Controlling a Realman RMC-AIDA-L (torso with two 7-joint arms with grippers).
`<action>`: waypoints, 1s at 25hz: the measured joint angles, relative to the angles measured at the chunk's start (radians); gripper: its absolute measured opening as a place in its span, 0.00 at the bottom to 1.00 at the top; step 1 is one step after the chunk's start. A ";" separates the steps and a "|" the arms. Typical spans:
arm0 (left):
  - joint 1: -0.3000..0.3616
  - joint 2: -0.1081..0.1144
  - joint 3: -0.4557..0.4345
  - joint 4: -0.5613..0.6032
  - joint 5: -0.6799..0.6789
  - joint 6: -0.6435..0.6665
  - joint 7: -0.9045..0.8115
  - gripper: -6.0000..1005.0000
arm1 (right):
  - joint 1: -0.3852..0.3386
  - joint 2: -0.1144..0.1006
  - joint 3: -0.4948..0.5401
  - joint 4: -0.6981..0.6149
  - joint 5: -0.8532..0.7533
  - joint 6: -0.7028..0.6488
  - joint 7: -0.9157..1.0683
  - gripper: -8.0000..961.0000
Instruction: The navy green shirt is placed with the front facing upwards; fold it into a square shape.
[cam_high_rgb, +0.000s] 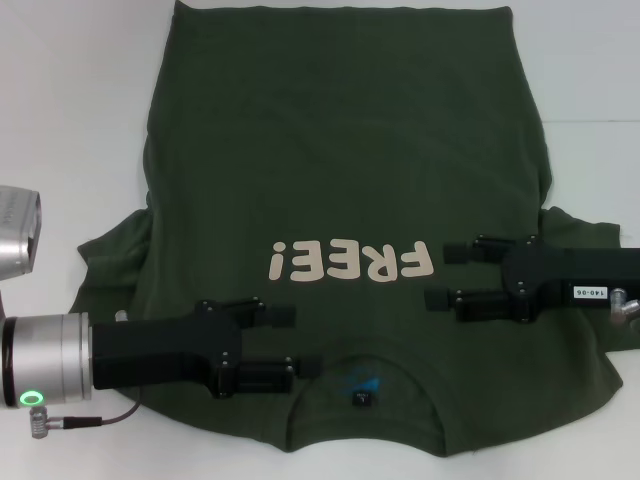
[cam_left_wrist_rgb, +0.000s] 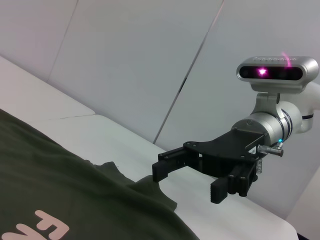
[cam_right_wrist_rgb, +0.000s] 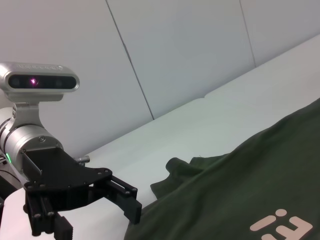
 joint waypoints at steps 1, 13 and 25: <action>0.000 0.000 0.000 0.000 0.000 0.000 0.000 0.86 | 0.000 0.000 0.000 0.000 0.000 0.000 0.000 0.95; -0.017 0.005 -0.005 -0.005 0.000 -0.002 -0.029 0.86 | 0.007 0.002 0.007 0.000 0.004 0.005 0.000 0.95; -0.011 0.000 -0.113 -0.007 -0.012 -0.133 -0.082 0.86 | 0.013 0.013 0.026 0.000 0.010 0.012 -0.005 0.95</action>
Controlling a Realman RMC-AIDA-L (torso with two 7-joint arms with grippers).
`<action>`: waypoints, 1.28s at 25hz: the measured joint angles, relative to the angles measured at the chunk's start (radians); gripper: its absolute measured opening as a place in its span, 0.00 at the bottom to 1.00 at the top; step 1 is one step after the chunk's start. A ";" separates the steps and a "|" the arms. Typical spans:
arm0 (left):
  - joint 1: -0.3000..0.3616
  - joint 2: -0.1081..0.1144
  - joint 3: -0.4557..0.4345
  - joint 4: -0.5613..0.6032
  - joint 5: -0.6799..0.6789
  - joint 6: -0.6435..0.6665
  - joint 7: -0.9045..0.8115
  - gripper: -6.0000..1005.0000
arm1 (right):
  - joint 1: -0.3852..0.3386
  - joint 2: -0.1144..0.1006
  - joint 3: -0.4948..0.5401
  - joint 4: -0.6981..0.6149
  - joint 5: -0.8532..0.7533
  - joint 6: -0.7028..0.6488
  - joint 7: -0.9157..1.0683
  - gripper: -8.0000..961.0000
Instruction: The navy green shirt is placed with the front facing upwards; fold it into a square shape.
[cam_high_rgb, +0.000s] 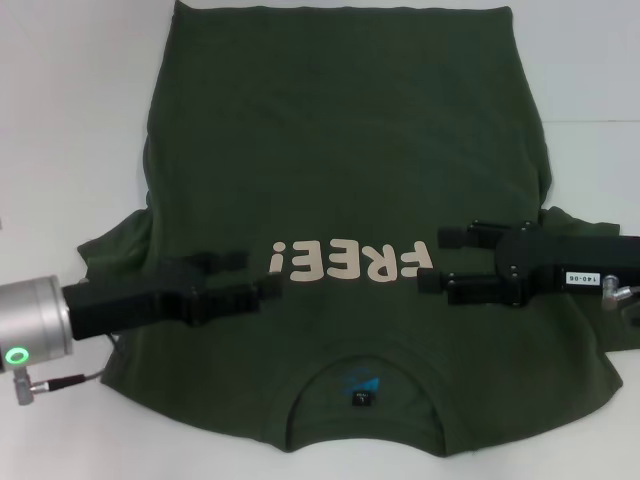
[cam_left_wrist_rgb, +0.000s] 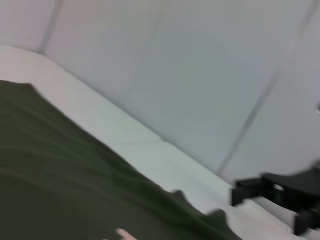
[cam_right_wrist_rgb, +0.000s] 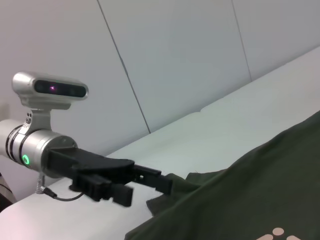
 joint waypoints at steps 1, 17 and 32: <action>0.002 0.001 -0.011 0.000 0.000 -0.006 -0.004 0.86 | 0.000 0.001 0.000 0.000 0.003 0.000 0.000 0.95; 0.066 0.028 -0.258 0.012 0.113 -0.068 -0.035 0.86 | 0.015 0.027 -0.002 0.001 0.021 0.027 0.008 0.95; 0.066 0.027 -0.262 0.001 0.156 -0.297 -0.051 0.86 | 0.026 0.029 -0.009 0.002 0.022 0.016 0.028 0.95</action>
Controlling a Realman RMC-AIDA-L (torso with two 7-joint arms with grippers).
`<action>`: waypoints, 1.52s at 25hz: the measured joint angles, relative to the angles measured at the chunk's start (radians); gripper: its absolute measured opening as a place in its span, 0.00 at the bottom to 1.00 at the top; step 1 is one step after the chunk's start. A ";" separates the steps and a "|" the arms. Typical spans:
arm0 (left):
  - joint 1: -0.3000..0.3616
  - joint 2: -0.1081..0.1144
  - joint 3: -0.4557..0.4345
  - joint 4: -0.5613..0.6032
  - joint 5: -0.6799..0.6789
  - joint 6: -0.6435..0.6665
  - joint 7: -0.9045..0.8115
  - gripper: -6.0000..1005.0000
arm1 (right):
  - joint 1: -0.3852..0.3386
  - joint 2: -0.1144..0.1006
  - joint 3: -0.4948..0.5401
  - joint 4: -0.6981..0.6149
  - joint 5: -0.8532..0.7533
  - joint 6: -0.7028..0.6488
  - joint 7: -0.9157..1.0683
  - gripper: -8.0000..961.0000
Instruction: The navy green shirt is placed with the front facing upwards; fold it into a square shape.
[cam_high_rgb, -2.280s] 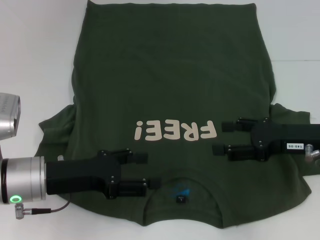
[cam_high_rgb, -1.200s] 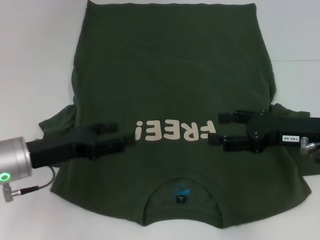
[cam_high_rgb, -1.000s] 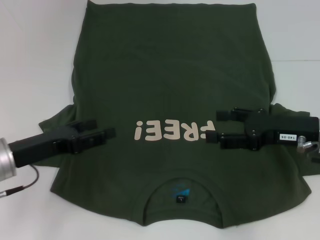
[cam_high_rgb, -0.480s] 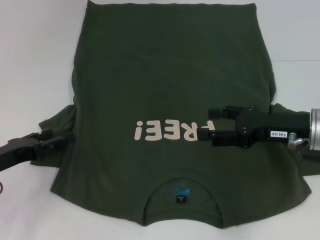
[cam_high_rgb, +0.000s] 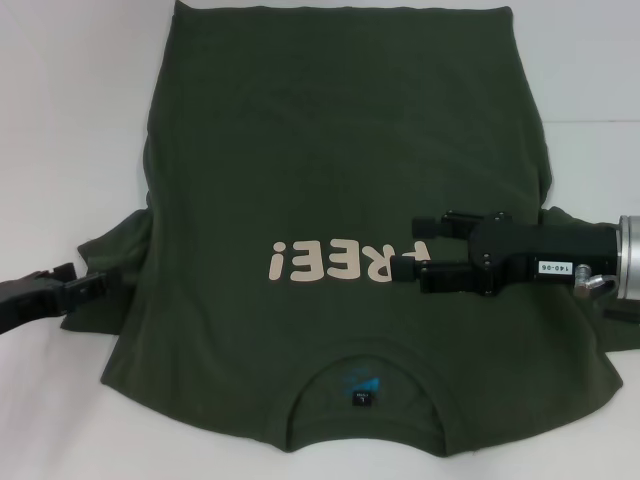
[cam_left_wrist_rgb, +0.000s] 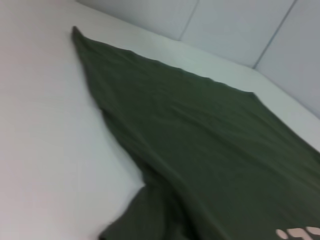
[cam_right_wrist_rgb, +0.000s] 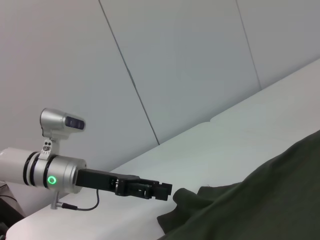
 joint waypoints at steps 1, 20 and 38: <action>0.000 0.000 0.000 -0.001 0.000 -0.012 0.000 0.86 | 0.000 0.000 0.000 0.000 0.000 -0.001 0.002 0.95; -0.030 -0.007 0.036 -0.051 0.023 -0.128 0.010 0.86 | 0.000 0.000 0.000 -0.001 0.000 -0.002 0.019 0.95; -0.027 -0.008 0.073 -0.037 0.025 -0.118 0.004 0.80 | 0.000 0.000 0.007 0.000 0.000 -0.002 0.018 0.95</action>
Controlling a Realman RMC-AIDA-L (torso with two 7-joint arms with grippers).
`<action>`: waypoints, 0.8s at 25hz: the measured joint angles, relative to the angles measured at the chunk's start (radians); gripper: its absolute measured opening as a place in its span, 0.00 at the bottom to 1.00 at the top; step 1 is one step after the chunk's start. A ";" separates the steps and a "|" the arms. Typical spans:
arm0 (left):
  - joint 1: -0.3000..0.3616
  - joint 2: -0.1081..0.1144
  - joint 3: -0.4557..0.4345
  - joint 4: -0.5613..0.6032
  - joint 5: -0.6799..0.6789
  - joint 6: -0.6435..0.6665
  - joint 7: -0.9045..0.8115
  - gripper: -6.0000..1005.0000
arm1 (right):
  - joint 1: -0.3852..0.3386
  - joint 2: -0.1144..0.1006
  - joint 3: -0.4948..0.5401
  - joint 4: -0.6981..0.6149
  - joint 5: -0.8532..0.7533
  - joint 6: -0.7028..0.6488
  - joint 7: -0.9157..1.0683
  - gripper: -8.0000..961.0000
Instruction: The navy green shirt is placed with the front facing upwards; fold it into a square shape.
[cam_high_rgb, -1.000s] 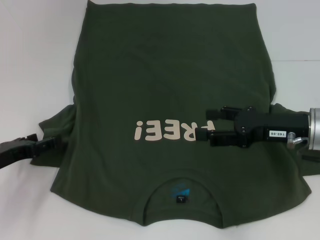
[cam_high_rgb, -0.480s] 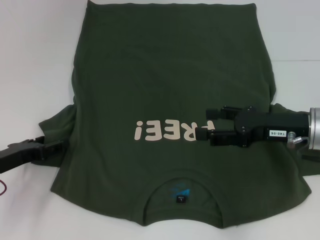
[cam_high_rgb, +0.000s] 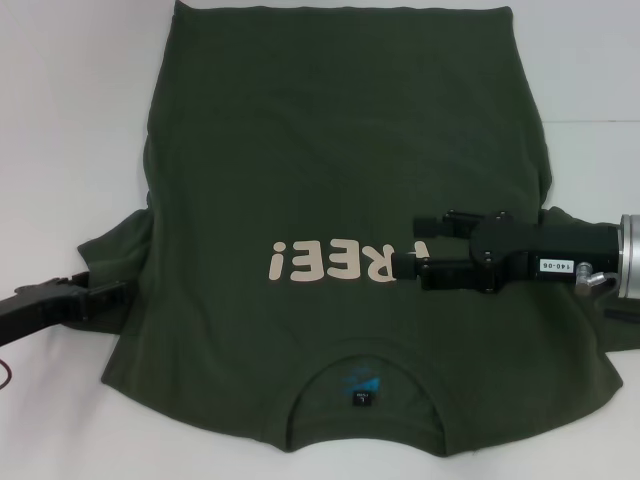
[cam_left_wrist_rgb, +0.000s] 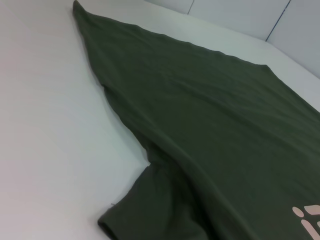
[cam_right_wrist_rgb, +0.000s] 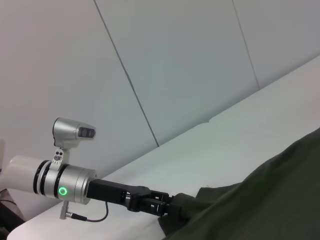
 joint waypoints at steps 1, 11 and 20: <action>-0.001 0.000 0.001 0.005 0.005 -0.002 -0.003 0.79 | 0.000 0.000 0.000 0.000 0.000 0.000 0.000 0.95; -0.001 -0.001 0.003 0.045 0.040 -0.008 -0.040 0.54 | -0.001 0.000 0.001 -0.002 0.011 0.000 -0.005 0.95; -0.009 -0.002 0.004 0.045 0.045 -0.010 -0.040 0.18 | -0.003 0.000 0.003 0.000 0.015 0.000 -0.009 0.95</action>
